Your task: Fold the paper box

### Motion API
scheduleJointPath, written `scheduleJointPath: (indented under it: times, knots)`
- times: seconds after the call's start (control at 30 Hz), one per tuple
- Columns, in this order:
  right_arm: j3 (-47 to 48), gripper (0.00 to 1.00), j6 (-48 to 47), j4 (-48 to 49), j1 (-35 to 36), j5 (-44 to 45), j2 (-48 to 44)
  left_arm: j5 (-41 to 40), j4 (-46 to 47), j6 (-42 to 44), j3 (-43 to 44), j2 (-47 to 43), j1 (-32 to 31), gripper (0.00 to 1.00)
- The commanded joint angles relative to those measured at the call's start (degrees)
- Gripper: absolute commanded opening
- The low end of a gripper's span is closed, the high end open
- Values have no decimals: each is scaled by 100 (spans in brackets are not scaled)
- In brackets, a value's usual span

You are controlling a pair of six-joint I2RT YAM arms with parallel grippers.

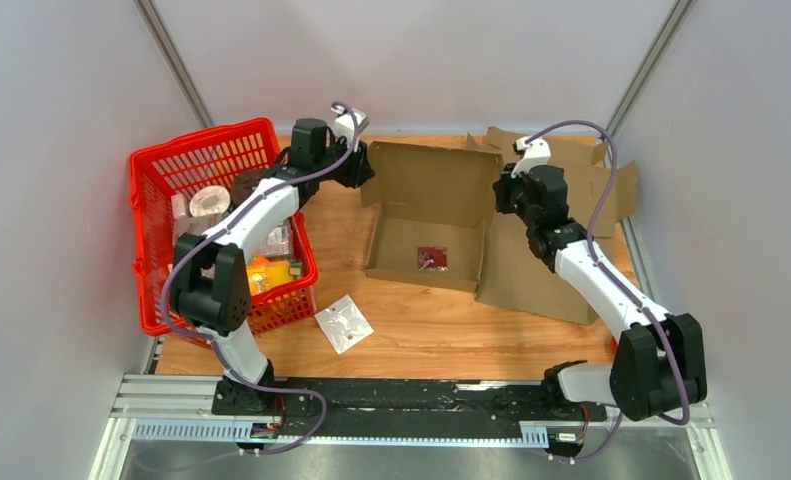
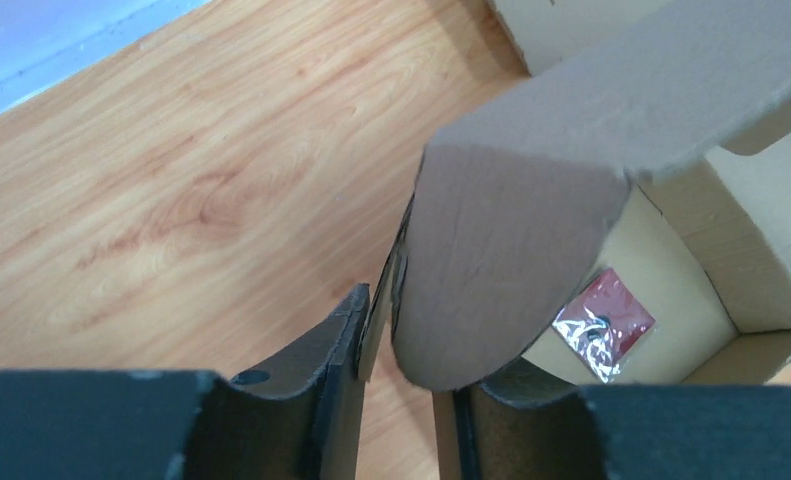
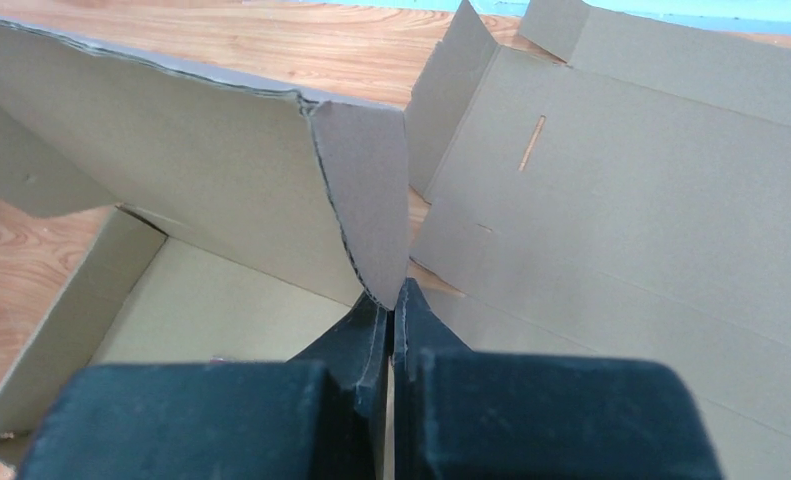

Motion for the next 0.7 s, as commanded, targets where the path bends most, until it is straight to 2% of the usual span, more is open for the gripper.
scheduleJointPath:
  times: [0.0, 0.03, 0.1, 0.13, 0.17, 0.3, 0.5, 0.57, 0.6, 0.67]
  knots:
    - [-206, 0, 749, 472, 788, 1372, -128, -531, 992, -646, -725, -788, -159, 34]
    - [-258, 0, 899, 550, 965, 2193, -224, -854, 1202, -681, -944, -954, -238, 33]
    - [-347, 0, 1023, 621, 1438, 2778, -287, -1365, 1265, -769, -1086, -1087, -518, 25]
    - [-347, 0, 1336, 569, 1572, 3425, -304, -1698, 1292, -865, -1182, -1184, -590, 22]
    - [-355, 0, 1435, 569, 1669, 3527, -296, -1971, 1344, -970, -1227, -1237, -669, 14]
    - [-426, 0, 1901, 578, 2038, 4371, -234, -3297, 1441, -1498, -1490, -1447, -1090, 1]
    - [-653, 0, 2201, 753, 2153, 5058, -269, -4082, 2144, -1543, -2202, -1694, -1645, 0]
    - [-881, 0, 1983, 1182, 2249, 5049, -374, -4249, 2355, -1604, -2404, -1694, -1724, 0]
    - [-1057, 0, 1781, 1889, 2311, 5014, -401, -4285, 2451, -1639, -2492, -1712, -1724, 0]
    - [-1698, 0, 1098, 2630, 2521, 4978, -454, -4224, 2794, -1797, -2817, -1747, -1733, 0]
